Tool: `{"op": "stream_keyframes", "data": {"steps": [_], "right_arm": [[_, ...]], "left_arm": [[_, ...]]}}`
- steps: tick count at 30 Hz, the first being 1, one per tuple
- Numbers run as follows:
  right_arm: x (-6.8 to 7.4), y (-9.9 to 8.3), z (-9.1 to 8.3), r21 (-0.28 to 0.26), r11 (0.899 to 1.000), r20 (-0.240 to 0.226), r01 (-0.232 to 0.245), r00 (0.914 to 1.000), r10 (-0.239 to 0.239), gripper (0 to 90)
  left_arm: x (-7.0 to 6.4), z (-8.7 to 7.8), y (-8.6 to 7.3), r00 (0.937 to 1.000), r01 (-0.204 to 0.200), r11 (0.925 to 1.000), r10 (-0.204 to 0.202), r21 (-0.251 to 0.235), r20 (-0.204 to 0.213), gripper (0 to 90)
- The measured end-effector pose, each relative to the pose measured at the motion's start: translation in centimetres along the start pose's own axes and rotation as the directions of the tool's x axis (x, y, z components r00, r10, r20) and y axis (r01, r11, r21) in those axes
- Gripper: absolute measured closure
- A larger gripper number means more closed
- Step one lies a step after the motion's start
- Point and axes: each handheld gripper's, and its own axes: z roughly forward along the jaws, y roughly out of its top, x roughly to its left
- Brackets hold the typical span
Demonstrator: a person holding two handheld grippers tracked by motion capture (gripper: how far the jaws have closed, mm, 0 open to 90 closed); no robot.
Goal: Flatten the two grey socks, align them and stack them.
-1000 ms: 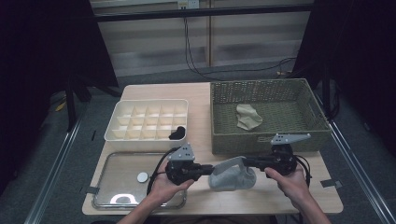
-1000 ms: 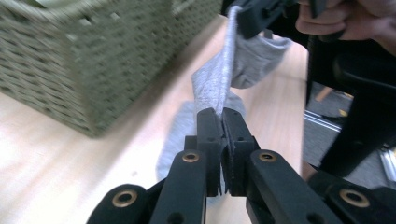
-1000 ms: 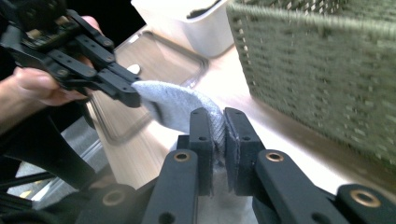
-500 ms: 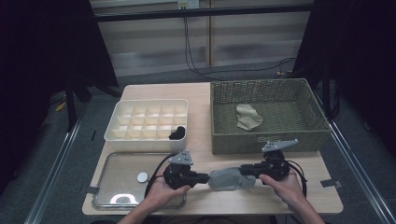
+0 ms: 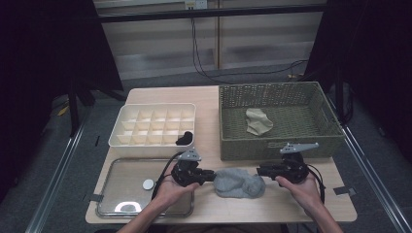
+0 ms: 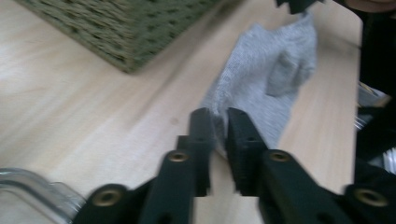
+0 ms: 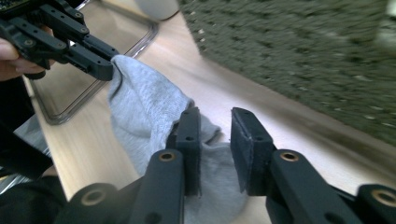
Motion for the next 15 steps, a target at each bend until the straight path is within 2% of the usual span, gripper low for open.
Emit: {"op": "stream_keyframes", "data": {"steps": [6,9,14,15], "right_arm": [[0.0,-0.1,-0.7,-0.026,1.0,0.0,-0.005,1.0,0.005,70.4],[0.2,-0.1,-0.8,-0.037,0.999,-0.001,0.002,1.0,-0.002,69.8],[0.1,-0.1,0.0,-0.002,1.0,-0.001,0.006,1.0,-0.006,68.7],[-0.2,-0.1,0.7,0.021,1.0,0.005,0.01,0.9999,-0.011,68.4]], "left_arm": [[-0.1,-0.7,0.0,0.9996,-0.012,0.9993,0.011,-0.035,-0.028,71.8],[-0.8,-0.8,0.1,0.9995,-0.028,0.9988,0.028,-0.04,-0.012,73.3],[-0.8,0.0,0.1,0.9993,-0.036,0.9992,0.036,-0.016,-0.009,72.1],[-0.7,0.4,0.1,0.9994,-0.032,0.9994,0.032,-0.014,-0.012,72.1]]}}
